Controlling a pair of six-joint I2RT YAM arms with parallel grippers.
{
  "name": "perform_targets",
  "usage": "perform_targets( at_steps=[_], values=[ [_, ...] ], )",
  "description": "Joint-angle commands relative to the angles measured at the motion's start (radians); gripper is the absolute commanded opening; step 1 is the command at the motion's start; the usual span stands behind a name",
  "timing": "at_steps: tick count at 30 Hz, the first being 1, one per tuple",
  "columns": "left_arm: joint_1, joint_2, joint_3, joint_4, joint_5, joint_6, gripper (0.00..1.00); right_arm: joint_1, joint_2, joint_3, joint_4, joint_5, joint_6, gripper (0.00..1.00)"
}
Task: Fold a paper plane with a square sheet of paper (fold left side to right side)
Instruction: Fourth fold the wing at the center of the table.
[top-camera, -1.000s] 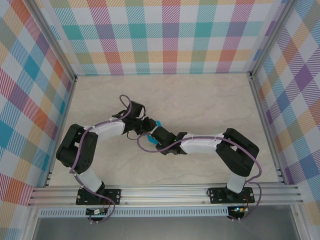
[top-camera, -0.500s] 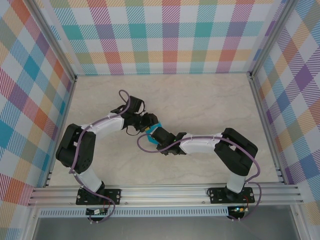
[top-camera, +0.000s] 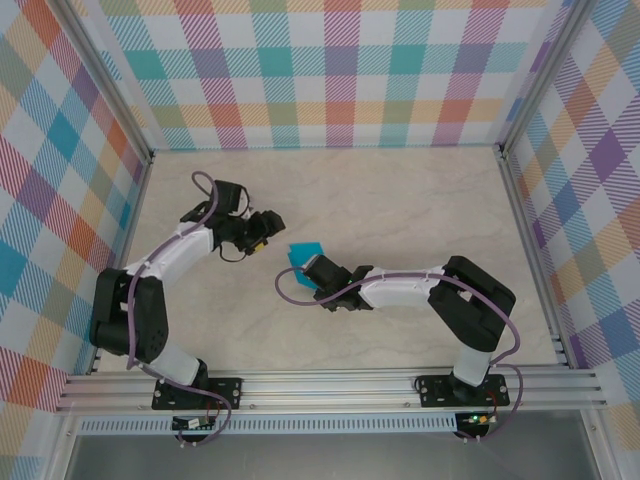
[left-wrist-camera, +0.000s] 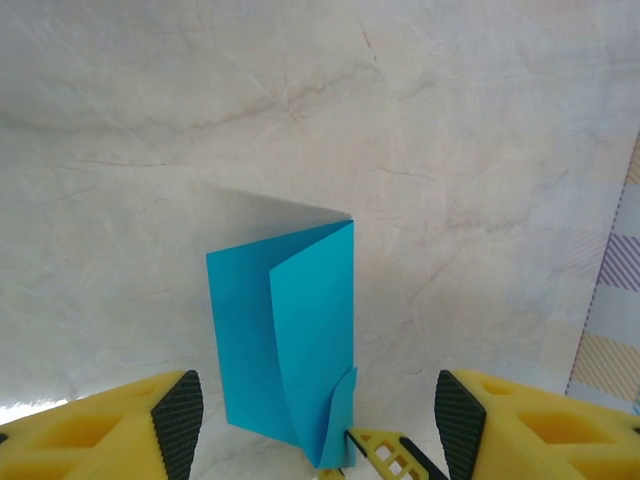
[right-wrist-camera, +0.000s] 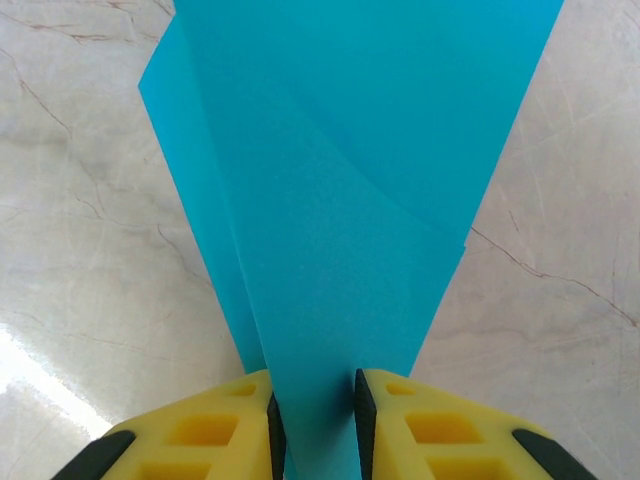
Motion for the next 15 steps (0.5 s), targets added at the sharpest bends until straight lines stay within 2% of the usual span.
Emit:
perform_targets(
  at_steps=[1, 7, 15],
  values=[
    [0.013, -0.084, -0.093, -0.02, 0.017, 0.009, 0.67, 0.002, -0.006, -0.025, -0.001, -0.033, 0.034, 0.25],
    [-0.008, -0.174, -0.307, 0.104, 0.09, -0.075, 0.65, -0.045, -0.033, -0.028, -0.019, -0.161, 0.056, 0.22],
    [-0.074, -0.204, -0.377, 0.152, 0.07, -0.098, 0.62, -0.125, -0.077, -0.06, -0.004, -0.339, 0.091, 0.21]
  ],
)
